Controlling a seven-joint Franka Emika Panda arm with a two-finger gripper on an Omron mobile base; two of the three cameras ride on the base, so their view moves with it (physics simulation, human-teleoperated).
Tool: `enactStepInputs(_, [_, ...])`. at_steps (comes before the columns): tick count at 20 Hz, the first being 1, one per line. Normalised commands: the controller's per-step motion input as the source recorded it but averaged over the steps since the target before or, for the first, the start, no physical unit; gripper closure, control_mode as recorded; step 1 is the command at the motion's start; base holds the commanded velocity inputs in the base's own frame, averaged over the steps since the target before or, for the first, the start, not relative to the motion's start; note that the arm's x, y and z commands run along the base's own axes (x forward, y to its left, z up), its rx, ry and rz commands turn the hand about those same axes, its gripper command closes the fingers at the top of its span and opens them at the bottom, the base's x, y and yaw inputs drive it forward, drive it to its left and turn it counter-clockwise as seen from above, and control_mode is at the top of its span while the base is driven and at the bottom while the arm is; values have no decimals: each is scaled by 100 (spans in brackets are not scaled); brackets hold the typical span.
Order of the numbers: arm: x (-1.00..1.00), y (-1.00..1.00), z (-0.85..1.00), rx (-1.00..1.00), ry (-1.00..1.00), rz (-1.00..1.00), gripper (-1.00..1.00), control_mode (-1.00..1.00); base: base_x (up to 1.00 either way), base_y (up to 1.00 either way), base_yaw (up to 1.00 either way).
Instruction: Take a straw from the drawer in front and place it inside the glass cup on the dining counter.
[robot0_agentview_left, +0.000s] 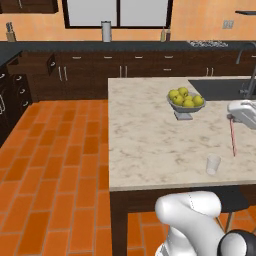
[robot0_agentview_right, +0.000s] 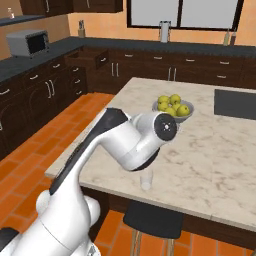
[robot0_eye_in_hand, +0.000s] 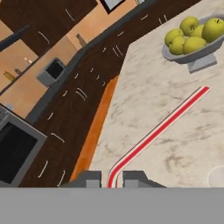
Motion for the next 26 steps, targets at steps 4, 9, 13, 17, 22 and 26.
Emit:
enactStepInputs(4, [21, -6, -28, 16, 0, 0, 100, -100, 0, 0, 0])
enactStepInputs(9, [15, -22, -39, 0, -5, 0, 100, -100, 0, 0, 0])
enactStepInputs(13, [18, -9, -26, 0, -6, 0, 100, -100, 0, 0, 0])
enactStepInputs(17, [20, 0, -18, 0, -3, 0, 100, -100, 0, 0, 0])
enactStepInputs(22, [20, 0, -12, 1, -1, 0, 100, -100, 0, 0, 0])
enactStepInputs(26, [16, 0, -16, 0, -2, 0, 100, -100, 0, 0, 0])
